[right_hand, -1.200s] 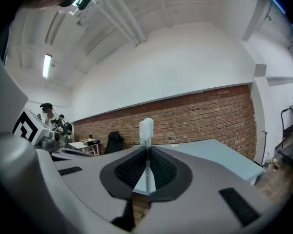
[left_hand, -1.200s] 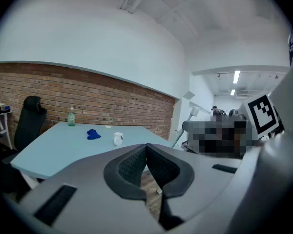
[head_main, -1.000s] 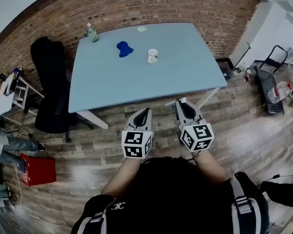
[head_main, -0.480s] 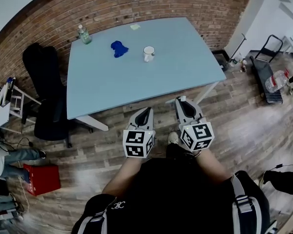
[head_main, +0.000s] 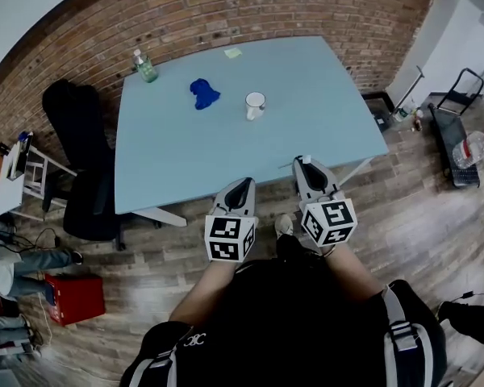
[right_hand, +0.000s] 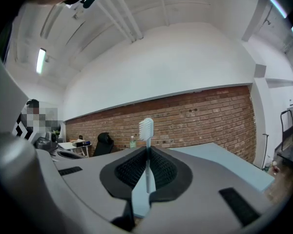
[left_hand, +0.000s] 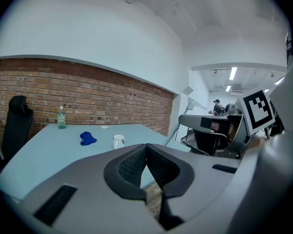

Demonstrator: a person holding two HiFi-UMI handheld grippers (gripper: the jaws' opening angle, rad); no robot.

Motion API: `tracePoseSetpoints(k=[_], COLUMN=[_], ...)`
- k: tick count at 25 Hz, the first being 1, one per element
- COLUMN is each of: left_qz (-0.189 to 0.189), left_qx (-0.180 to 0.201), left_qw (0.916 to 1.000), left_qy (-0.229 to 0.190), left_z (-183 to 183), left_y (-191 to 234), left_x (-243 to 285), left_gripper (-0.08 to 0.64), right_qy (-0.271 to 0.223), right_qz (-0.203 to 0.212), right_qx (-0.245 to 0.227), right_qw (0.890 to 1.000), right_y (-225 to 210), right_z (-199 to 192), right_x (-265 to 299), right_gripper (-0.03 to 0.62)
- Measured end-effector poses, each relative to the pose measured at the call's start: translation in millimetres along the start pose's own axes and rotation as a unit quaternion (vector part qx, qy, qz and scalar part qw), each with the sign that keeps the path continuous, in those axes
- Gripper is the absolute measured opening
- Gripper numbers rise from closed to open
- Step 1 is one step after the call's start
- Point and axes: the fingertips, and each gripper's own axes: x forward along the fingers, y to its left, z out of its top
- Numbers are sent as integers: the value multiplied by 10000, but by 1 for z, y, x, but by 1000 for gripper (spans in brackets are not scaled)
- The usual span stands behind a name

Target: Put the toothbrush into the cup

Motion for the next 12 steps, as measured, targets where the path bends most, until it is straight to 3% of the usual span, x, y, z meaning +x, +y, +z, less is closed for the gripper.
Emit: tracePoseSetpoints(k=[12], left_qz=[597], left_qx=[-76], left_qw=[9982], left_qy=[14], left_z=[57], left_y=[52], left_x=[110], left_gripper=[9], right_qy=[49], right_qz=[526], right_qx=[82], right_qw=[9986], right_y=[-79], right_z=[30], right_x=[126], right_gripper=[35])
